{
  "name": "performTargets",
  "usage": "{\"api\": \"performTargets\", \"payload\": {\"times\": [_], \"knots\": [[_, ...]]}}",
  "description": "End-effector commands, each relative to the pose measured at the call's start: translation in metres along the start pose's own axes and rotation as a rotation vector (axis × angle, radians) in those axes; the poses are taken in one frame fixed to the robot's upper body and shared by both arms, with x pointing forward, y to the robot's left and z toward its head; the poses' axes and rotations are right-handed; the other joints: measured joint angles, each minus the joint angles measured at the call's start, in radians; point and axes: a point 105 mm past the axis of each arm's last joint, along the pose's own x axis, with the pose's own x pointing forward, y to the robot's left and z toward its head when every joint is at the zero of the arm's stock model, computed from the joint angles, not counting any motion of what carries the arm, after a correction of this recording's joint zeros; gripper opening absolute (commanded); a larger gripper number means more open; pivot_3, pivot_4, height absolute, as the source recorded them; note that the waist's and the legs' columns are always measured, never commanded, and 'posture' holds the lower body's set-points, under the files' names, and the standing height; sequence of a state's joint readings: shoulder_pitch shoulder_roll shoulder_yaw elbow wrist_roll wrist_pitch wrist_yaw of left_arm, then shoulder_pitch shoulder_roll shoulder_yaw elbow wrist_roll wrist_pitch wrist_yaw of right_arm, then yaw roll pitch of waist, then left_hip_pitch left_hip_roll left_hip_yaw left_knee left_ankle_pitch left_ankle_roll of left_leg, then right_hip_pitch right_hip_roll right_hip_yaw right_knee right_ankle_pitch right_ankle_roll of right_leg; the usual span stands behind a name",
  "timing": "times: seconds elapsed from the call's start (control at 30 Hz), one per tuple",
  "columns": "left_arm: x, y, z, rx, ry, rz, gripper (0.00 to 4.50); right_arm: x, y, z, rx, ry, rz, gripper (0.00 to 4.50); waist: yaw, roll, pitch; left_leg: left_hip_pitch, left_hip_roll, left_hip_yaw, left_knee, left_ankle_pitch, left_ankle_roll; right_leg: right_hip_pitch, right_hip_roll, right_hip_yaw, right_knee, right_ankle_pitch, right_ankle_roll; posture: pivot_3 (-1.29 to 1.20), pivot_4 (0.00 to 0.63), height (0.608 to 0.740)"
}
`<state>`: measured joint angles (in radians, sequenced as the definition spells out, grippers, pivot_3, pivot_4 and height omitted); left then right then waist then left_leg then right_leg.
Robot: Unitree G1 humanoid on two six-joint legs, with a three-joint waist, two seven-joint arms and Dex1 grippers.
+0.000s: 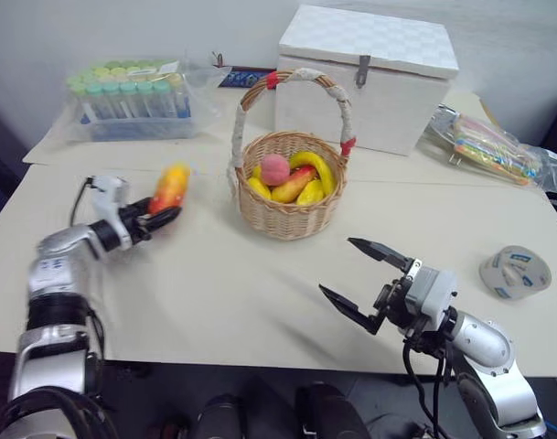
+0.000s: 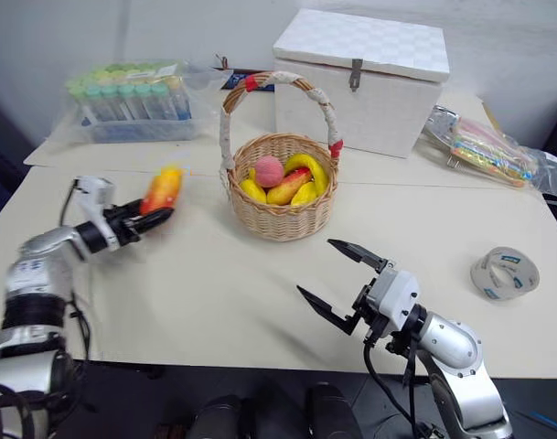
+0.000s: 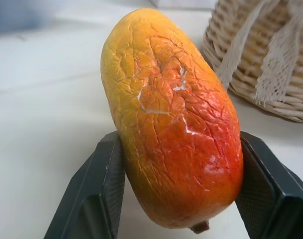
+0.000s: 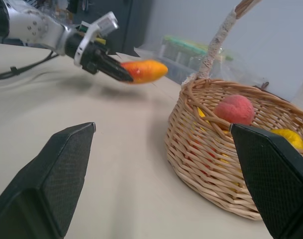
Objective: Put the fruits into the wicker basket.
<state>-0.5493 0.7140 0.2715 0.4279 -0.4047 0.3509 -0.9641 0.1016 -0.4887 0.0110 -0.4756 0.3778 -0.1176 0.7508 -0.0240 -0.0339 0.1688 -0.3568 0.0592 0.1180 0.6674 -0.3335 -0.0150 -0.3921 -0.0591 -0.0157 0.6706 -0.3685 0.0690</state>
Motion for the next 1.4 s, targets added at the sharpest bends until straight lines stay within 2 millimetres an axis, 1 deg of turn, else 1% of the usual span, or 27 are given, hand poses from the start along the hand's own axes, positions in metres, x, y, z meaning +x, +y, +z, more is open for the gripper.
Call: {"api": "performTargets", "payload": {"times": [0.03, 0.1, 0.13, 0.2, 0.23, 0.3, 0.33, 0.4, 0.47, 0.57, 0.67, 0.73, 0.8, 0.83, 0.9, 0.93, 0.97, 1.0, 1.07, 1.17, 1.2, 1.23, 1.27, 1.33, 1.4], "knots": [[0.001, -0.065, 0.041, 0.111, -0.092, -0.338, 2.52, -0.007, -0.011, 0.005, -0.028, -0.035, -0.054, 4.50, 0.009, 0.000, 0.000, 0.000, -0.001, -0.001, 0.000, 0.000, 0.000, 0.001, -0.001, -0.001, 0.000, 0.000, 0.000, 0.00, 0.150, 0.740], [0.004, -0.098, 0.050, 0.145, -0.111, -0.475, 2.52, -0.009, -0.015, 0.003, -0.030, -0.035, -0.073, 4.50, 0.018, 0.000, 0.000, 0.000, -0.002, -0.001, 0.001, 0.000, 0.001, 0.002, -0.002, 0.000, -0.001, 0.000, 0.000, 0.00, 0.150, 0.740], [0.009, -0.111, 0.054, 0.145, -0.128, -0.508, 2.52, -0.010, -0.017, 0.002, -0.031, -0.033, -0.076, 4.50, 0.021, 0.000, 0.000, 0.000, -0.002, -0.001, 0.001, 0.000, 0.002, 0.002, -0.002, 0.000, -0.002, 0.000, 0.000, 0.00, 0.150, 0.740], [0.017, -0.126, 0.057, 0.143, -0.140, -0.536, 2.52, -0.010, -0.018, 0.000, -0.032, -0.032, -0.078, 4.50, 0.021, 0.001, 0.000, 0.000, -0.003, -0.001, 0.001, 0.000, 0.002, 0.002, -0.002, 0.000, -0.002, 0.000, 0.000, 0.00, 0.150, 0.740], [0.026, -0.131, 0.059, 0.155, -0.162, -0.530, 2.52, -0.010, -0.019, 0.000, -0.031, -0.031, -0.082, 4.50, 0.020, 0.001, 0.000, 0.000, -0.003, -0.001, 0.001, 0.000, 0.002, 0.002, -0.002, 0.000, -0.002, 0.000, 0.000, 0.00, 0.150, 0.740], [0.044, -0.135, 0.066, 0.153, -0.211, -0.493, 2.52, -0.011, -0.020, -0.001, -0.030, -0.029, -0.088, 4.50, 0.020, 0.001, 0.000, 0.001, -0.003, -0.001, 0.000, 0.000, 0.001, 0.002, -0.001, 0.001, -0.002, 0.000, 0.000, 0.00, 0.150, 0.740], [0.057, -0.138, 0.074, 0.142, -0.283, -0.456, 2.52, -0.011, -0.021, -0.002, -0.029, -0.028, -0.091, 4.50, 0.021, 0.001, 0.000, 0.001, -0.003, 0.000, 0.001, 0.000, 0.001, 0.002, 0.000, 0.001, -0.002, 0.000, 0.000, 0.00, 0.150, 0.740], [0.088, -0.142, 0.072, 0.100, -0.289, -0.389, 2.52, -0.011, -0.021, -0.004, -0.030, -0.025, -0.092, 4.50, 0.024, 0.001, 0.000, 0.001, -0.003, 0.000, 0.001, 0.000, 0.001, 0.002, 0.000, 0.002, -0.001, 0.000, 0.000, 0.00, 0.150, 0.740], [0.111, -0.138, 0.070, 0.070, -0.271, -0.292, 2.52, -0.011, -0.022, -0.004, -0.033, -0.029, -0.108, 4.50, 0.024, 0.001, 0.000, 0.001, -0.003, 0.000, 0.001, 0.000, 0.002, 0.002, 0.000, 0.002, -0.002, 0.001, 0.001, 0.00, 0.150, 0.740], [0.131, -0.132, 0.070, 0.041, -0.254, -0.197, 2.52, -0.010, -0.023, -0.004, -0.041, -0.036, -0.131, 4.50, 0.016, 0.001, 0.000, 0.001, -0.003, 0.002, 0.000, 0.000, 0.002, 0.000, 0.001, 0.004, -0.002, 0.001, 0.001, 0.00, 0.150, 0.740], [0.142, -0.133, 0.071, 0.041, -0.242, -0.193, 2.52, -0.009, -0.023, -0.003, -0.044, -0.037, -0.142, 4.50, 0.010, 0.001, 0.000, 0.001, -0.002, 0.001, -0.001, 0.001, 0.000, -0.001, 0.004, 0.006, -0.002, 0.001, 0.001, 0.00, 0.150, 0.740], [0.147, -0.129, 0.070, 0.026, -0.227, -0.162, 2.52, -0.009, -0.022, -0.001, -0.047, -0.038, -0.149, 4.50, 0.012, 0.001, 0.000, 0.001, -0.002, 0.001, 0.000, 0.001, 0.000, -0.001, 0.004, 0.006, -0.001, 0.001, 0.001, 0.00, 0.150, 0.740], [0.147, -0.134, 0.073, 0.024, -0.240, -0.201, 3.23, -0.010, -0.024, 0.002, -0.054, -0.041, -0.164, 4.50, 0.014, 0.001, 0.000, 0.001, -0.002, 0.001, 0.000, 0.001, 0.000, -0.001, 0.003, 0.006, -0.002, 0.001, 0.001, 0.00, 0.150, 0.740], [0.146, -0.138, 0.074, 0.026, -0.243, -0.229, 3.47, -0.011, -0.027, 0.004, -0.057, -0.044, -0.178, 4.50, 0.014, 0.001, 0.000, 0.001, -0.002, 0.001, 0.000, 0.001, 0.000, -0.001, 0.003, 0.006, -0.002, 0.001, 0.001, 0.00, 0.150, 0.740], [0.140, -0.143, 0.078, 0.045, -0.271, -0.268, 4.10, -0.012, -0.041, 0.010, -0.050, -0.058, -0.221, 4.50, 0.016, 0.001, 0.000, 0.001, -0.002, 0.001, 0.000, 0.001, 0.000, -0.001, 0.003, 0.006, -0.002, 0.001, 0.001, 0.00, 0.150, 0.740], [0.136, -0.142, 0.078, 0.071, -0.281, -0.278, 4.35, -0.011, -0.053, 0.014, -0.054, -0.070, -0.239, 4.50, 0.016, 0.001, 0.001, 0.001, -0.002, 0.001, 0.000, 0.001, 0.000, -0.001, 0.003, 0.006, -0.001, 0.001, 0.001, 0.00, 0.150, 0.740], [0.132, -0.140, 0.076, 0.095, -0.277, -0.277, 4.43, -0.008, -0.066, 0.018, -0.057, -0.086, -0.253, 4.50, 0.011, 0.002, 0.001, 0.001, -0.002, 0.002, 0.000, 0.001, 0.000, -0.001, 0.003, 0.006, -0.001, 0.001, 0.001, 0.00, 0.150, 0.740], [0.130, -0.138, 0.074, 0.110, -0.271, -0.275, 4.43, -0.006, -0.075, 0.022, -0.059, -0.096, -0.260, 4.50, 0.005, 0.003, 0.001, 0.001, -0.002, 0.003, 0.001, 0.001, 0.000, -0.001, 0.003, 0.007, -0.001, 0.001, 0.001, 0.00, 0.150, 0.740], [0.119, -0.133, 0.075, 0.147, -0.297, -0.278, 4.43, 0.004, -0.089, 0.023, -0.026, -0.094, -0.197, 4.50, 0.000, 0.003, 0.001, 0.002, -0.002, 0.002, 0.001, 0.001, 0.000, -0.001, 0.003, 0.007, 0.000, 0.001, 0.001, 0.00, 0.150, 0.740], [0.083, -0.135, 0.075, 0.205, -0.332, -0.404, 4.43, 0.024, -0.122, 0.018, 0.042, -0.030, -0.100, 4.50, -0.010, 0.004, 0.002, 0.002, 0.000, 0.002, 0.000, 0.002, -0.001, 0.000, 0.004, 0.007, 0.000, 0.001, 0.001, 0.00, 0.150, 0.740], [0.076, -0.136, 0.075, 0.215, -0.329, -0.437, 4.43, 0.027, -0.129, 0.018, 0.051, -0.017, -0.087, 4.50, -0.015, 0.006, 0.003, 0.003, 0.000, 0.003, 0.000, 0.002, -0.001, -0.001, 0.005, 0.008, 0.001, 0.001, 0.001, 0.00, 0.150, 0.740], [0.066, -0.132, 0.075, 0.220, -0.323, -0.458, 4.43, 0.034, -0.141, 0.017, 0.076, 0.002, -0.090, 4.50, -0.013, 0.006, 0.003, 0.002, 0.000, 0.003, 0.000, 0.002, -0.001, -0.002, 0.005, 0.008, 0.001, 0.001, 0.001, 0.00, 0.150, 0.740], [0.056, -0.123, 0.078, 0.215, -0.313, -0.449, 4.43, 0.042, -0.153, 0.017, 0.079, 0.015, -0.090, 4.50, -0.013, 0.007, 0.004, 0.002, 0.000, 0.002, 0.000, 0.002, -0.001, -0.002, 0.005, 0.008, 0.001, 0.001, 0.001, 0.00, 0.150, 0.740], [0.043, -0.112, 0.082, 0.211, -0.300, -0.438, 4.43, 0.052, -0.171, 0.018, 0.078, 0.030, -0.088, 4.50, -0.019, 0.010, 0.006, 0.002, 0.000, 0.002, 0.001, 0.002, -0.001, -0.003, 0.005, 0.008, 0.002, 0.000, 0.000, 0.00, 0.150, 0.740], [0.022, -0.102, 0.075, 0.216, -0.230, -0.449, 4.43, 0.068, -0.190, 0.009, 0.088, 0.095, -0.084, 4.50, -0.025, 0.010, 0.006, 0.002, 0.000, 0.002, 0.001, 0.002, -0.001, -0.003, 0.005, 0.008, 0.002, 0.000, 0.000, 0.00, 0.150, 0.740]]}}
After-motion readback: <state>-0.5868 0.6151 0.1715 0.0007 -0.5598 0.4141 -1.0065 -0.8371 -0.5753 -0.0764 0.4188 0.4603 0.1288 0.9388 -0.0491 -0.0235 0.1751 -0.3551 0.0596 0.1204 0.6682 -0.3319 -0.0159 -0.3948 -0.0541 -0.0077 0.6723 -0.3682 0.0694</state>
